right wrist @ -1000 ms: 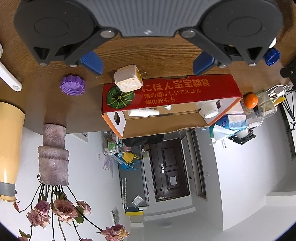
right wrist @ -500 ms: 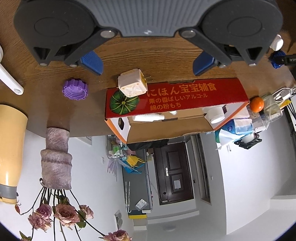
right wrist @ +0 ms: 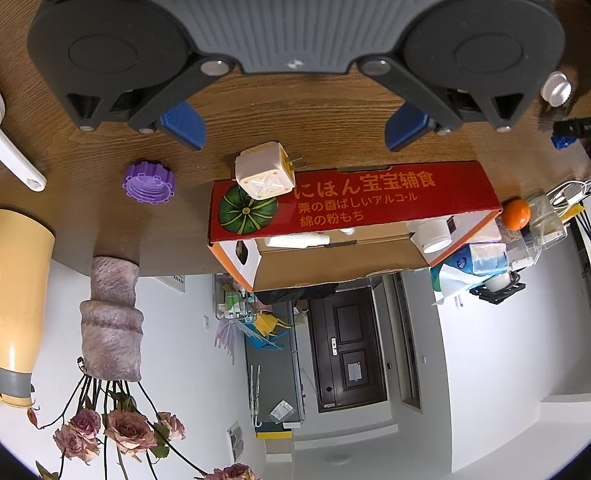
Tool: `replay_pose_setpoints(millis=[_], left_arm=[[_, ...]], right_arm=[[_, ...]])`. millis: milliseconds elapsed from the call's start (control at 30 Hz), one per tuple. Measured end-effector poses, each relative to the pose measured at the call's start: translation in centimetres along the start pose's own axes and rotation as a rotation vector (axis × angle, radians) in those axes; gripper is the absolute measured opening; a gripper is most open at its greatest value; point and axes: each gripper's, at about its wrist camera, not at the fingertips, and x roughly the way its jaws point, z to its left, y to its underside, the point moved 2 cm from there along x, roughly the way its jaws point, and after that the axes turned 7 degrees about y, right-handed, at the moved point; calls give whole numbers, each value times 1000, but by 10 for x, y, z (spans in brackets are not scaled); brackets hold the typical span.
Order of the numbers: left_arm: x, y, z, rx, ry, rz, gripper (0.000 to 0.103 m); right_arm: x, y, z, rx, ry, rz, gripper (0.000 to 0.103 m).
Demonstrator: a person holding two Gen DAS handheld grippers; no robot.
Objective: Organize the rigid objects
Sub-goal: 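Close the left tool on the blue bottle cap while the right tool nears the white cube plug, then close the right tool on the white cube plug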
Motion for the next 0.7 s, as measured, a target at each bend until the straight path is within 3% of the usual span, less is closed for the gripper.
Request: replay_pose_setpoints(millis=[267,700], left_arm=[[-18,-5,-4,-16,7,-80,53],[-23,-6,-2,-35,1,-100,53]], right_arm=[[3,1,0,-5,4,2,103],[10,-5,0,-62,5,1,103]])
